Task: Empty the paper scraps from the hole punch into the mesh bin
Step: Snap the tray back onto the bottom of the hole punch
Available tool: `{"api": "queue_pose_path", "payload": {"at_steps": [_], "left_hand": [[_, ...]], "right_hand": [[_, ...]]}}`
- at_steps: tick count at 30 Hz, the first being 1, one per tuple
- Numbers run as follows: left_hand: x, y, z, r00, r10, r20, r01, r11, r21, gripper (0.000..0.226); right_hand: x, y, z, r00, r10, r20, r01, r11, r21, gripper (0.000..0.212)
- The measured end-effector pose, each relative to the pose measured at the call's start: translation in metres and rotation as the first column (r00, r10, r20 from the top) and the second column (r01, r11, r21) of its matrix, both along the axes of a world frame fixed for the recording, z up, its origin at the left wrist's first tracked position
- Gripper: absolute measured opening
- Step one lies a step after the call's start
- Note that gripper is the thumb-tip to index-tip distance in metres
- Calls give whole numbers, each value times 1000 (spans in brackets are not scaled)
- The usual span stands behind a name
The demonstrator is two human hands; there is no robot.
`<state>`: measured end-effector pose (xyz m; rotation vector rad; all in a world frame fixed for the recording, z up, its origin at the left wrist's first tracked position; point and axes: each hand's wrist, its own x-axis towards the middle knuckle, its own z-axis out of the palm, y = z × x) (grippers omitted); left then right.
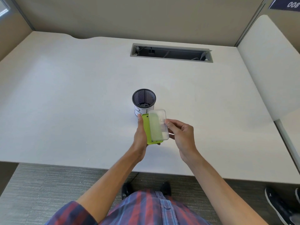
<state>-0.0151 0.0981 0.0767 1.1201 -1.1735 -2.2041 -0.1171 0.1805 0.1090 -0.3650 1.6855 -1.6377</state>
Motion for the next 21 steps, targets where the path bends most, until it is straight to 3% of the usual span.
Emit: {"api": "queue_pose_path", "payload": {"at_steps": [6, 9, 16, 21], "left_hand": [[1, 0, -2, 1000, 6, 20, -5, 1000, -14, 72], [2, 1, 0, 1000, -1, 20, 1, 1000, -13, 70], [0, 6, 5, 1000, -19, 4, 19, 1000, 9, 68], [0, 5, 5, 998, -47, -41, 49, 997, 55, 66]], "right_hand": [[1, 0, -7, 998, -6, -63, 12, 997, 81, 8], [3, 2, -9, 984, 8, -178, 12, 994, 109, 9], [12, 5, -7, 820, 66, -569, 21, 989, 145, 18], [15, 9, -9, 762, 116, -637, -20, 988, 156, 24]]}}
